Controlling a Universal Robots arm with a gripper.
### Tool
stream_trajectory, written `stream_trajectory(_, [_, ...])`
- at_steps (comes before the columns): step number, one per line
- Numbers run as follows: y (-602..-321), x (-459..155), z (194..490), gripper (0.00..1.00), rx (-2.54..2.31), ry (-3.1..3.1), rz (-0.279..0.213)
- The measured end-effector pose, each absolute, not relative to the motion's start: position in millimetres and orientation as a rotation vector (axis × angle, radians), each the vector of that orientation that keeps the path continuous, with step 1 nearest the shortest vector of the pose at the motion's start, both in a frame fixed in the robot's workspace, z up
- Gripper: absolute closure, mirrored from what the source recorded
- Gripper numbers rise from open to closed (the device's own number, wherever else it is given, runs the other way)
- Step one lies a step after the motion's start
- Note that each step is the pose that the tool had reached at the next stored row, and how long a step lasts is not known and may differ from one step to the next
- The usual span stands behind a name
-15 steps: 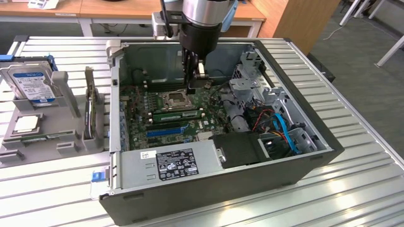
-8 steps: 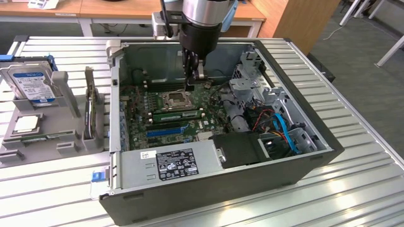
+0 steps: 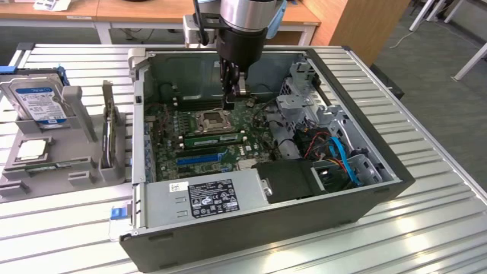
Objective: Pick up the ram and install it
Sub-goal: 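Press down the ram until it locks into place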
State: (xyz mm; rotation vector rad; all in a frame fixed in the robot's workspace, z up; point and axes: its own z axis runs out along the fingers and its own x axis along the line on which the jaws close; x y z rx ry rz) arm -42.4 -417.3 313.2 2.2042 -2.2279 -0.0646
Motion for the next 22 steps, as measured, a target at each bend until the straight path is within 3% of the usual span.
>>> stream_trajectory(22, [-417, -11, 313, 0.90, 2.204, -2.228, -0.065])
